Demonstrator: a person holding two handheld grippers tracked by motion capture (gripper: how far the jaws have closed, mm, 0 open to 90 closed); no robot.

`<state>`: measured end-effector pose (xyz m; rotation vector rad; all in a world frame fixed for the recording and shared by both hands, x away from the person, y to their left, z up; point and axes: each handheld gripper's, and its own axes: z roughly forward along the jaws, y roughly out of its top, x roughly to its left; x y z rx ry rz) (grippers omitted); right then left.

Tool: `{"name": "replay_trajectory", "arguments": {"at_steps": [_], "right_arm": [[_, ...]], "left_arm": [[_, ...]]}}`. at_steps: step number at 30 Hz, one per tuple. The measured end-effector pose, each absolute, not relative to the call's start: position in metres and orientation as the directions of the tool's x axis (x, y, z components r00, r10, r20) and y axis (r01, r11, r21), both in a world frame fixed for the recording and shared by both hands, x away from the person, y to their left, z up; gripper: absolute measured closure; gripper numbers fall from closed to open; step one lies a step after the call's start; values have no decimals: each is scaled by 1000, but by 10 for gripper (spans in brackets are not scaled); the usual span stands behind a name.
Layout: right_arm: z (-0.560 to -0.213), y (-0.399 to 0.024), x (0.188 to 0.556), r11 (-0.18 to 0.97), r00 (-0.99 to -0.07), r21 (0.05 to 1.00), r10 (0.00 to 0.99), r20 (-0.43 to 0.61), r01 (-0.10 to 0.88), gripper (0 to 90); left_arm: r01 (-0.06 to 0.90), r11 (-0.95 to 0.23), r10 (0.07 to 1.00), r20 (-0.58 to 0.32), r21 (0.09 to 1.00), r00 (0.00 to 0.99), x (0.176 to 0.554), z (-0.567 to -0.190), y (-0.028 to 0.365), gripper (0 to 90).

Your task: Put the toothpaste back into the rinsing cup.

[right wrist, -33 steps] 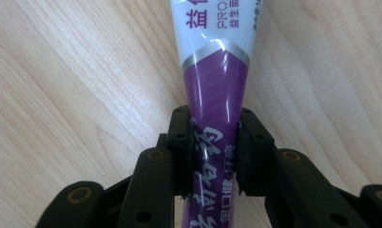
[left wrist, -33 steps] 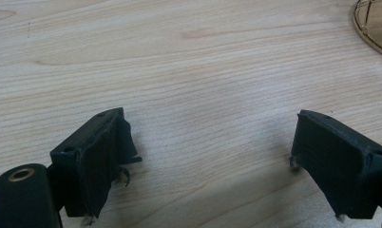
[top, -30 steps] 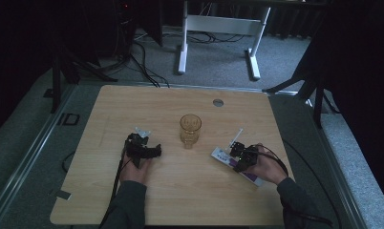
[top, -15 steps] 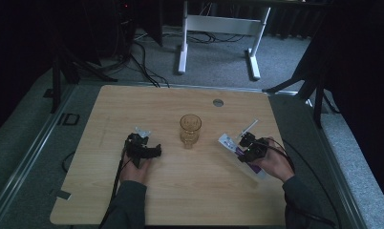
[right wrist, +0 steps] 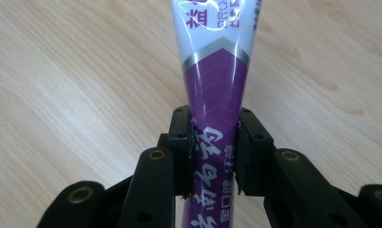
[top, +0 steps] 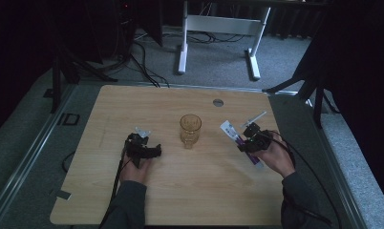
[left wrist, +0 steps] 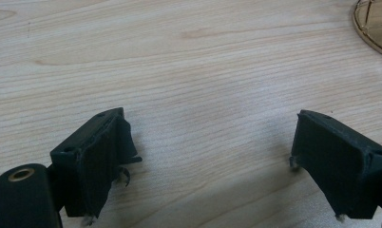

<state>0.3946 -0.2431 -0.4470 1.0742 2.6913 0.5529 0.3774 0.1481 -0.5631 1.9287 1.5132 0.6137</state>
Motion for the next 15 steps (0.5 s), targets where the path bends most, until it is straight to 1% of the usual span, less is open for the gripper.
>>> {"name": "replay_trajectory", "arguments": {"at_steps": [3,4,6,15], "right_arm": [[-445,-243,395,662,-718,424,695,-37,619,720],[-443,-242,396,649,-715,449,698,-33,614,720],[-441,-241,397,638,-711,467,703,-28,612,720],[-434,-237,401,615,-704,516,709,-31,596,721]], "left_arm": [[691,-166,970,-8,704,241,377,-563,148,116],[691,-166,970,-8,704,241,377,-563,148,116],[691,-166,970,-9,704,242,377,-563,148,116],[690,-168,970,-7,704,243,377,-563,148,116]]}}
